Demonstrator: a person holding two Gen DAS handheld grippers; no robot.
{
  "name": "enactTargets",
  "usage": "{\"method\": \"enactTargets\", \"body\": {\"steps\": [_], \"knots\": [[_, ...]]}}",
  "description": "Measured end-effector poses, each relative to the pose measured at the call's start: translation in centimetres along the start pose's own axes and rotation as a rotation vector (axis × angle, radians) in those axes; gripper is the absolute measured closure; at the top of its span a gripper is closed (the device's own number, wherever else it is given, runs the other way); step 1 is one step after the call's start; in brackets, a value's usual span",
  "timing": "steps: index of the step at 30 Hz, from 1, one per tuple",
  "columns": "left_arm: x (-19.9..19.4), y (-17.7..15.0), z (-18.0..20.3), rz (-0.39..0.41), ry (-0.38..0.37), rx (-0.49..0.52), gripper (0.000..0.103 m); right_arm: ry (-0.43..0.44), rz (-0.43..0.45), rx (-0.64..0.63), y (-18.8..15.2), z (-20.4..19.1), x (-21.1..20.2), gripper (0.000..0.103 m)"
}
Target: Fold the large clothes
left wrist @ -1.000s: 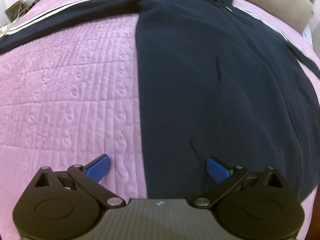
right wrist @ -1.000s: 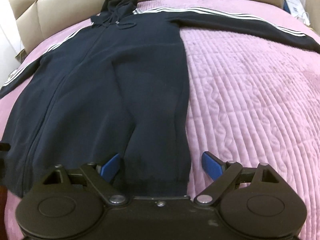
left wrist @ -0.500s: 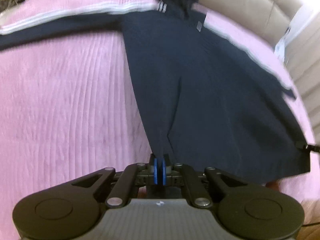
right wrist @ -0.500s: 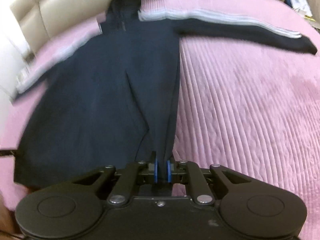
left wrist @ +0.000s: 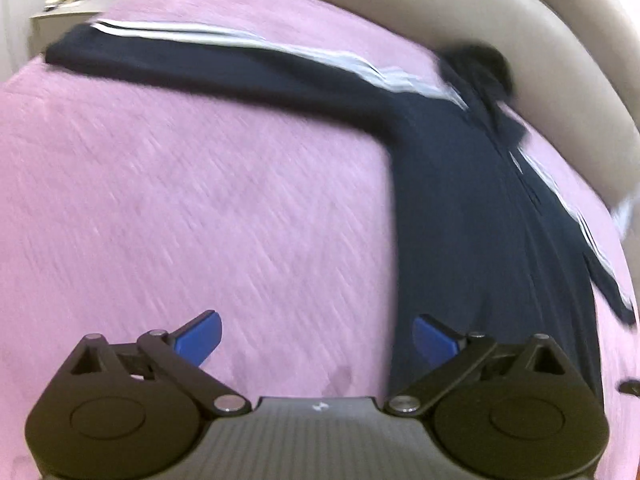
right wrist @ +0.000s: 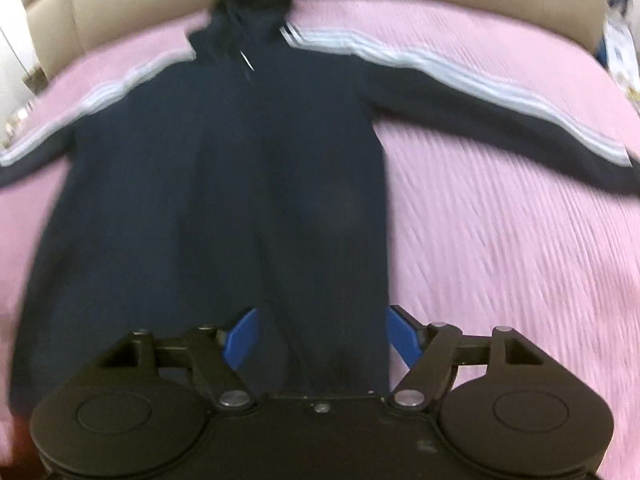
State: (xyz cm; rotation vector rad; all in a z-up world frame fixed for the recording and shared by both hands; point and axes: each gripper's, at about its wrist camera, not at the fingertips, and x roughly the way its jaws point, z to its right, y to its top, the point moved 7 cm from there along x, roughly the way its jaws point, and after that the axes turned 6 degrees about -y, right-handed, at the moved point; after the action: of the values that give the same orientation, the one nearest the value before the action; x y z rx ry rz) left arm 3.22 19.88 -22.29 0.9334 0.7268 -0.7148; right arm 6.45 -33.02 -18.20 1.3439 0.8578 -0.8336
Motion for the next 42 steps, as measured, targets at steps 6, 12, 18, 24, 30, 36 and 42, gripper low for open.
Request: {"method": "enactTargets", "body": {"steps": [6,12,18,24,30,36,42], "knots": [[2.5,9.8,-7.4,0.09,0.118,-0.067,0.007,0.184,0.155,-0.071,9.4,-11.1,1.6,0.017],[2.6,17.1,-16.3,0.206,0.239,-0.154,0.007,0.318,0.116,0.003,16.9,-21.8,6.8,0.016],[5.2,22.3,-22.2,0.218,0.275,-0.332,0.004,0.274,0.042,0.017,21.9,-30.4,14.4,0.016],[4.4,23.0,-22.3,0.328,0.365,-0.182,0.094,0.154,0.009,-0.073,20.8,-34.8,20.8,0.014],[2.9,21.5,-22.7,0.359,0.343,-0.182,0.094,0.061,0.144,-0.276,15.2,-35.6,18.9,0.006],[3.2,21.9,-22.7,0.36,0.314,-0.167,0.091,0.063,0.049,-0.311,15.3,-35.9,18.4,0.0],[4.1,22.6,-24.0,0.349,0.258,-0.259,0.069,0.038,0.054,-0.303,15.5,-36.5,18.9,0.0]]}}
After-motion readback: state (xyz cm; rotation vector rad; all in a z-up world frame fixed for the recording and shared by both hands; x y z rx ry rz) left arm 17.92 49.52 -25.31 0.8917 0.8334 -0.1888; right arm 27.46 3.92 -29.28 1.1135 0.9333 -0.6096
